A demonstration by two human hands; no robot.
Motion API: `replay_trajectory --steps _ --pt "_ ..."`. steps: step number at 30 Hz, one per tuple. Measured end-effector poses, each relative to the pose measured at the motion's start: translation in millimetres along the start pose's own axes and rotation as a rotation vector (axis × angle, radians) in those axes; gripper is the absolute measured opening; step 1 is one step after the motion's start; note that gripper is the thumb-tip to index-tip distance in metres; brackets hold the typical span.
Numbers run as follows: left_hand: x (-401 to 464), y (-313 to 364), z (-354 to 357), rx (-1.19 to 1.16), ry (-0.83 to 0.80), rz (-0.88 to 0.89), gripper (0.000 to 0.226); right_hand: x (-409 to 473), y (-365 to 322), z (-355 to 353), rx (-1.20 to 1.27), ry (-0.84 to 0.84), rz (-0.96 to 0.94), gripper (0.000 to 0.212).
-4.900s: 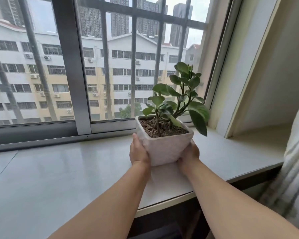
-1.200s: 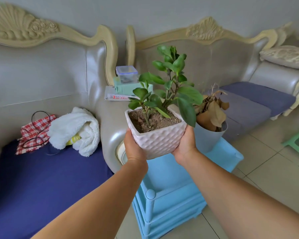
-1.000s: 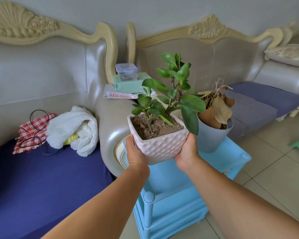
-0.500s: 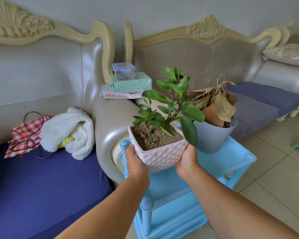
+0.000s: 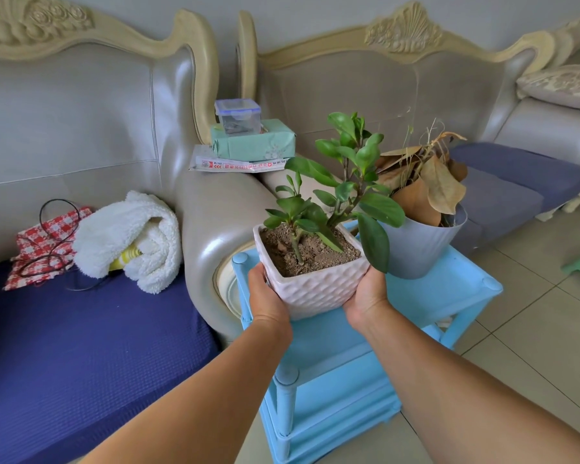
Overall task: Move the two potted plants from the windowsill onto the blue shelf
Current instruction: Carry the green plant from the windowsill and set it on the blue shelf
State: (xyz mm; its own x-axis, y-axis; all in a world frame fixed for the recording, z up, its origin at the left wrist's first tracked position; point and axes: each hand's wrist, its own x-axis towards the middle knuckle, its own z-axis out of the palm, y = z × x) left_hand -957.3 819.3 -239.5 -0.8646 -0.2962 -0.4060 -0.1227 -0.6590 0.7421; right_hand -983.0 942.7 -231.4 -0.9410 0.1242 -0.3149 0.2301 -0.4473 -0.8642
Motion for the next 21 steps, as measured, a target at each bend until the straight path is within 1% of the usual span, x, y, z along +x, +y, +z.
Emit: replay_trajectory --steps 4,6,9,11,13,16,21 --pt "0.7 -2.7 -2.1 0.011 -0.016 0.012 0.036 1.5 2.3 -3.0 0.004 -0.002 -0.002 0.068" --pt "0.4 -2.9 -3.1 0.013 -0.017 0.009 0.034 0.7 3.5 -4.2 0.003 -0.002 -0.008 0.072" --pt "-0.8 -3.6 -4.2 0.031 -0.029 0.021 0.036 0.2 3.3 -5.7 0.010 0.001 0.002 0.083" --pt "0.0 -3.9 -4.9 0.029 -0.032 0.026 0.036 0.9 3.5 -5.6 0.013 -0.005 0.003 0.085" --pt "-0.3 -3.1 -4.7 0.019 -0.043 0.025 0.036 1.1 4.2 -4.5 0.017 -0.005 -0.006 0.081" --pt "-2.8 0.1 -3.6 0.004 -0.046 0.017 0.038 2.1 4.3 -3.6 0.038 0.010 -0.004 0.070" --pt "-11.5 7.1 1.8 -0.010 -0.016 -0.001 0.041 3.1 4.1 -3.9 0.054 0.017 0.002 0.066"
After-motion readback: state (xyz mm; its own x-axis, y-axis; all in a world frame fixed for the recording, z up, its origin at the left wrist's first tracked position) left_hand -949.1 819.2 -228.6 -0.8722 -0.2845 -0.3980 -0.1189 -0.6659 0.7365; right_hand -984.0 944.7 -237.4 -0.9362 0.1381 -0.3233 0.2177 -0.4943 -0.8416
